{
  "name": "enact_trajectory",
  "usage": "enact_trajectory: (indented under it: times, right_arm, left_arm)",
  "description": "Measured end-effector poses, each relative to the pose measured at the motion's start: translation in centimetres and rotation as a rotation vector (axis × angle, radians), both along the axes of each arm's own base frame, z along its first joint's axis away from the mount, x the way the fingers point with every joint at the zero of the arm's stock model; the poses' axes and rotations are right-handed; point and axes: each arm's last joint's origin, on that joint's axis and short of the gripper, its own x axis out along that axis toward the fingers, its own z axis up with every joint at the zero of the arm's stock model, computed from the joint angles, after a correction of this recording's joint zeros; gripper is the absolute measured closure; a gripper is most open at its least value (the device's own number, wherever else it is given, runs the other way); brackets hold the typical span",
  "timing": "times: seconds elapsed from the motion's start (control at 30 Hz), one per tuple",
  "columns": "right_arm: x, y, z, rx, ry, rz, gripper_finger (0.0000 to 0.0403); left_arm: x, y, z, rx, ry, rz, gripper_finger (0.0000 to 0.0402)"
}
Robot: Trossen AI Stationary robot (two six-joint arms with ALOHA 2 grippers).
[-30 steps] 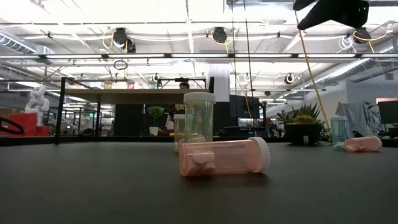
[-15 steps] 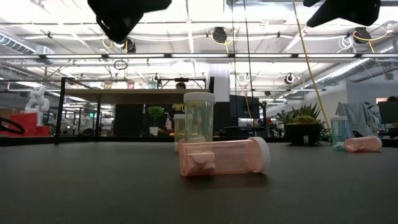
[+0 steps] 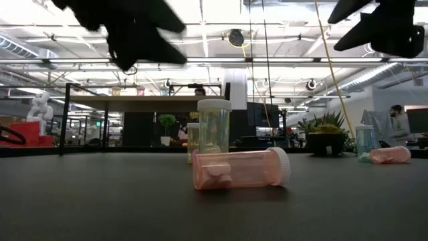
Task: Pick and place medicine bottles onto shelf by color
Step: Put the bottom left orange medicine bottle on the shelf
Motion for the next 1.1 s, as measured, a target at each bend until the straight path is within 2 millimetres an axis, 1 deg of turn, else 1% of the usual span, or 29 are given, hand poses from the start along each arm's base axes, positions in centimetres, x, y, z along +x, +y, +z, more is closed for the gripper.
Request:
enact_trajectory:
  times: [0.13,0.27,0.37,0.43,0.57,0.67,0.73,0.83,0.9,1.03,1.1]
  right_arm:
    - [0.1,0.1,-0.3,0.023,-0.026,0.004,0.0245]
    - [0.1,0.0,-0.3,0.003,-0.038,-0.001,0.0245]
    - [0.1,0.0,-0.3,0.002,-0.038,0.000,0.0245]
    - [0.1,0.0,-0.3,-0.001,-0.039,0.002,0.0245]
    - [0.0,-0.1,-0.2,-0.007,-0.037,0.004,0.0245]
    - [0.1,-0.5,-0.4,-0.026,-0.013,-0.011,0.0245]
    - [0.2,-1.0,-0.4,-0.033,-0.002,-0.027,0.0245]
    - [0.3,-1.5,-0.4,-0.038,0.015,-0.039,0.0245]
    - [0.3,-1.8,-0.3,-0.032,0.022,-0.036,0.0245]
    - [0.2,-2.2,0.2,-0.046,0.012,-0.026,0.0245]
    - [0.1,-2.4,0.4,-0.056,0.007,-0.021,0.0245]
  left_arm:
    - [0.8,1.8,0.0,-0.029,0.002,0.087,0.0183]
    - [1.6,3.4,0.0,-0.005,0.000,0.124,0.0183]
    - [1.9,4.3,0.0,-0.012,-0.001,0.141,0.0183]
    - [2.2,4.5,0.2,-0.042,-0.022,0.124,0.0183]
    - [2.4,4.1,0.6,-0.080,-0.058,0.089,0.0183]
    - [2.2,4.4,0.3,-0.091,-0.024,0.153,0.0183]
    - [1.9,5.0,-0.3,-0.102,0.036,0.213,0.0183]
    - [1.1,5.7,-1.5,-0.134,0.197,0.254,0.0183]
    - [0.4,5.7,-1.9,-0.213,0.325,0.227,0.0183]
    - [-1.2,5.2,-2.0,-0.439,0.566,0.173,0.0183]
    - [-2.4,4.8,-1.9,-0.446,0.662,0.155,0.0183]
